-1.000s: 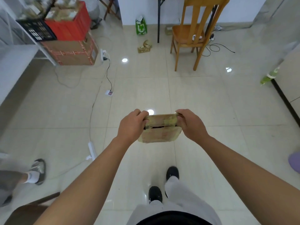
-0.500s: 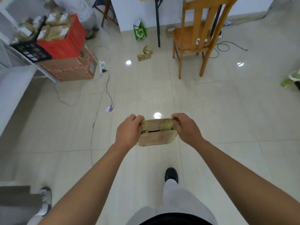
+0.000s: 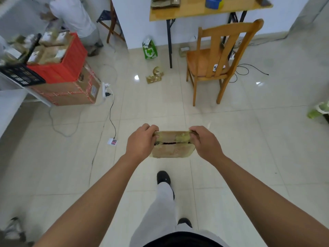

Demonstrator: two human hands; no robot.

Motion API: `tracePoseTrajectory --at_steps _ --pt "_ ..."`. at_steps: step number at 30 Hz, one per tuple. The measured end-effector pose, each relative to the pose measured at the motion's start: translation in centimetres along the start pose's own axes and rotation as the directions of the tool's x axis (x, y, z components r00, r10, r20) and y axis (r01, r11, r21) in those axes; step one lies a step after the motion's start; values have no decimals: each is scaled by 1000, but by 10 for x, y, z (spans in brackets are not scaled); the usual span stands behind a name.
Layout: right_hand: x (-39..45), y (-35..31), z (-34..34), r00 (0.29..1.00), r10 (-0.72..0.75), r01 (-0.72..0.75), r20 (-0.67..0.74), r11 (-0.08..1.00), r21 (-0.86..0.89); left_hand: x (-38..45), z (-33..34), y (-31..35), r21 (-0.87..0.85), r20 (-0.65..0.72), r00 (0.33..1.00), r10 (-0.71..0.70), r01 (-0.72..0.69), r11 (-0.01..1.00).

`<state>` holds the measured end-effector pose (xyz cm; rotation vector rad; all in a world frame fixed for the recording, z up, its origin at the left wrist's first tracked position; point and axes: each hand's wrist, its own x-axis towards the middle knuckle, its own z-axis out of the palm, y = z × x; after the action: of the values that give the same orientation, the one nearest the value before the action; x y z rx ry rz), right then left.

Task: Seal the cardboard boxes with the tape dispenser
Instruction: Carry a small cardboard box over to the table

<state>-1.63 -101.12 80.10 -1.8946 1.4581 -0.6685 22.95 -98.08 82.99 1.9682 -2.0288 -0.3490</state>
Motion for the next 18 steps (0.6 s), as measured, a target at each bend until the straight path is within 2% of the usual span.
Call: tracePoseTrajectory --at_steps 6,10,18 --pt "99 17 2 999 47 -47 -3 996 -78 107 18 -30 -35 10 999 49 -48 998" --pt "179 13 7 998 67 -66 6 992 -107 181 17 -56 -74 22 1000 22 -21 997" --pt "318 7 0 995 66 -74 -73 992 -103 328 -7 -87 -77 20 997 77 -75 994"
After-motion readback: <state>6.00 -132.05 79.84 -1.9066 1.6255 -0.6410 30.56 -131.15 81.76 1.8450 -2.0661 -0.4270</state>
